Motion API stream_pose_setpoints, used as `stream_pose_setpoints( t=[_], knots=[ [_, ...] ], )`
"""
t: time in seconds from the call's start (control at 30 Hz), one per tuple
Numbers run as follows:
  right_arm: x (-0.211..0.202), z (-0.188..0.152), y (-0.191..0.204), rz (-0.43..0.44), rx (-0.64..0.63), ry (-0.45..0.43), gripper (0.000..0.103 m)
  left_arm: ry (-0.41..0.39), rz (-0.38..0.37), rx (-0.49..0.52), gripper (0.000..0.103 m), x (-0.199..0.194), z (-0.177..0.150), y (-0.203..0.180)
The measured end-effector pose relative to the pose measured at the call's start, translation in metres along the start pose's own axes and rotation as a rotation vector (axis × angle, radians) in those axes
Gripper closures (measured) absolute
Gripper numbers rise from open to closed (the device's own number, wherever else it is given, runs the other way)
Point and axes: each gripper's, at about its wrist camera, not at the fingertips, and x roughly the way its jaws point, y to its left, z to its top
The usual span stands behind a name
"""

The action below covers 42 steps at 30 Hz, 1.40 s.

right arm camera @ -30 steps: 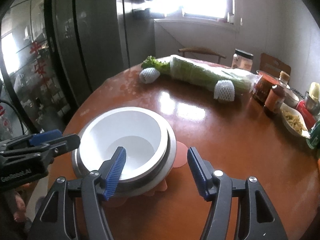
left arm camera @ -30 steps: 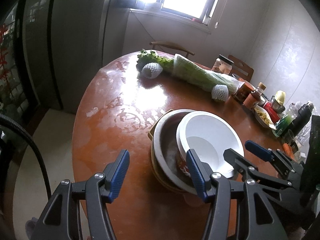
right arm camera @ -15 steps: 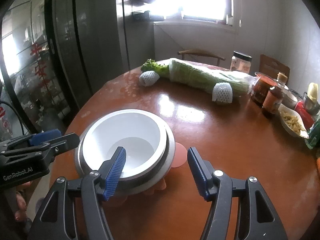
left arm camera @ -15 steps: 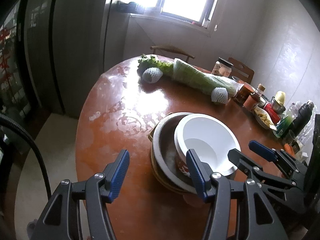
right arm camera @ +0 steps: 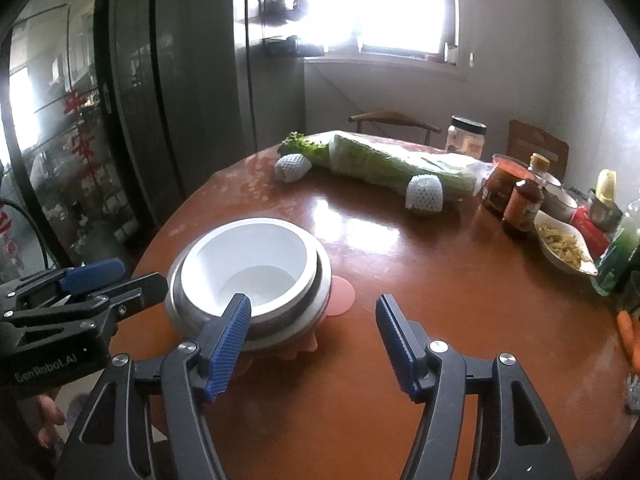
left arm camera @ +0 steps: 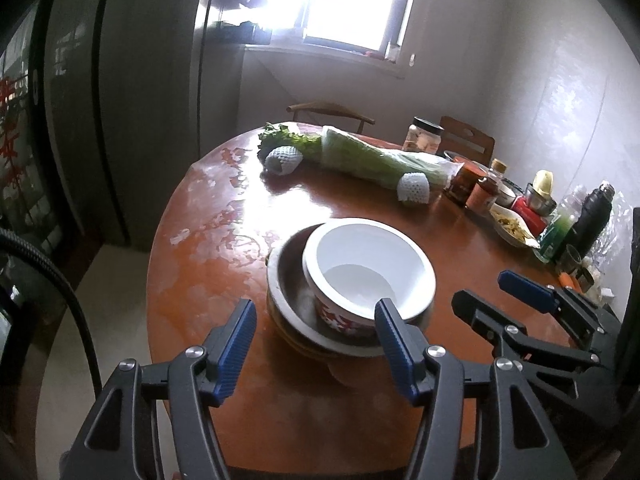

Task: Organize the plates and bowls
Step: 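Lower the bowl stack onto the grey tray with the left tool, then open the left tool to release the steel bowl and withdraw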

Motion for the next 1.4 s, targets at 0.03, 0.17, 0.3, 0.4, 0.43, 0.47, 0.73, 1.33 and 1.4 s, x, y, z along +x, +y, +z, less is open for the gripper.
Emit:
stream_pose_setpoints(
  t=[0.03,0.17,0.3,0.4,0.43,0.47,0.73,1.33,1.4],
  knots=[
    [-0.003,-0.001,0.000,-0.001,0.000,-0.005,0.035,-0.002,0.001,0.002,0.042,-0.002,-0.001,-0.001],
    [-0.013,-0.004,0.000,-0.009,-0.010,-0.014,0.032,-0.009,0.007,0.012,0.041,-0.008,-0.004,-0.007],
    [-0.020,-0.008,0.001,-0.015,-0.014,-0.016,0.031,-0.019,0.014,0.016,0.041,-0.014,-0.006,-0.009],
    [-0.025,-0.011,0.000,-0.017,-0.016,-0.019,0.031,-0.029,0.024,0.022,0.041,-0.019,-0.009,-0.012],
    [-0.027,-0.013,0.000,-0.014,-0.015,-0.022,0.031,-0.028,0.025,0.027,0.040,-0.020,-0.010,-0.014],
    [-0.028,-0.014,0.000,-0.013,-0.015,-0.022,0.031,-0.027,0.026,0.028,0.040,-0.021,-0.011,-0.015],
    [-0.038,-0.026,-0.002,-0.021,-0.012,-0.027,0.031,-0.011,0.028,0.038,0.040,-0.024,-0.024,-0.017],
    [-0.045,-0.055,-0.002,-0.020,-0.001,-0.015,0.030,0.027,0.039,0.043,0.039,-0.017,-0.053,-0.024],
    [-0.047,-0.057,-0.002,-0.021,0.001,-0.017,0.030,0.028,0.041,0.044,0.039,-0.017,-0.054,-0.025]
  ],
)
